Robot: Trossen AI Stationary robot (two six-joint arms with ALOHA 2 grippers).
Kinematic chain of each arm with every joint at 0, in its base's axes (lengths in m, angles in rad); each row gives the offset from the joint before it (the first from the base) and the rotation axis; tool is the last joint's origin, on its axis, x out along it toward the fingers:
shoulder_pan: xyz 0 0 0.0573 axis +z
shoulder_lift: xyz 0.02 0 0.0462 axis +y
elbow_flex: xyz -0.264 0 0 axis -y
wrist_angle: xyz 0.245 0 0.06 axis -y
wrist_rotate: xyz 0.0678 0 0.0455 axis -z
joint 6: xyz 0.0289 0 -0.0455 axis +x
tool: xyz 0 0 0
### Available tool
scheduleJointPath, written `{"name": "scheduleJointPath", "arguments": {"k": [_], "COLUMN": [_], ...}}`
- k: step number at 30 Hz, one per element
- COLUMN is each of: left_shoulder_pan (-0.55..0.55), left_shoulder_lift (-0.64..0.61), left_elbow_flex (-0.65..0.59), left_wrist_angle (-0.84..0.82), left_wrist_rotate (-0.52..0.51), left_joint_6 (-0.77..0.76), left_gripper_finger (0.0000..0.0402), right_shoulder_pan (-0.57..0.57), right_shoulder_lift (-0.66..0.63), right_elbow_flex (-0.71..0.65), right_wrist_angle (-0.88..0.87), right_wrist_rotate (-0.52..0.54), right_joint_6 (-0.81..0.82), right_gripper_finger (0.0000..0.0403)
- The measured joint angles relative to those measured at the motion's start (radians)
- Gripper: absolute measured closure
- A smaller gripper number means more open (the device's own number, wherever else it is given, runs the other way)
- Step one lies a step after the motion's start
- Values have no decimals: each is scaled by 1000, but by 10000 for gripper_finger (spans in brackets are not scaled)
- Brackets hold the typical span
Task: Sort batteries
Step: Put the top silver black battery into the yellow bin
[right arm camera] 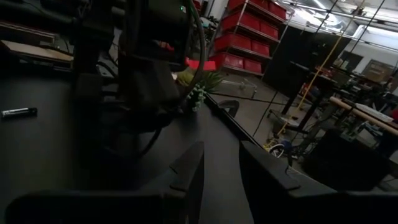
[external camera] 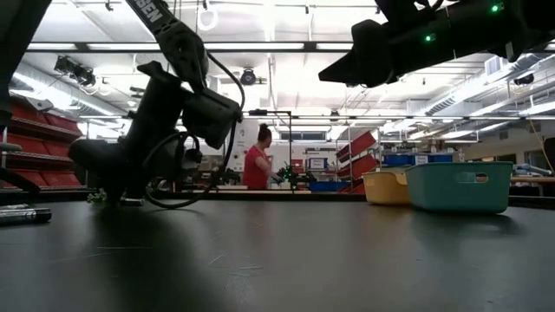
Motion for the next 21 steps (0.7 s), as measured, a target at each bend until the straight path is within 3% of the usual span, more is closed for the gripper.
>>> {"name": "scheduleJointPath", "arguments": {"k": [4,10,21], "left_shoulder_pan": [0,-2,-47], "left_shoulder_lift": [18,18,-20], "left_elbow_flex": [3,-1,30], "left_wrist_angle": [4,35,74], "left_wrist_rotate": [14,6,-42], "left_joint_6": [33,35,8], "left_gripper_finger": [278,387,400], "right_shoulder_pan": [0,0,0], "right_shoulder_lift": [0,0,0], "right_elbow_flex": [0,0,0], "right_wrist_angle": [-2,-8,-21], "right_wrist_rotate": [0,0,31], "right_joint_6": [0,0,0], "right_gripper_finger": [293,293,293]}}
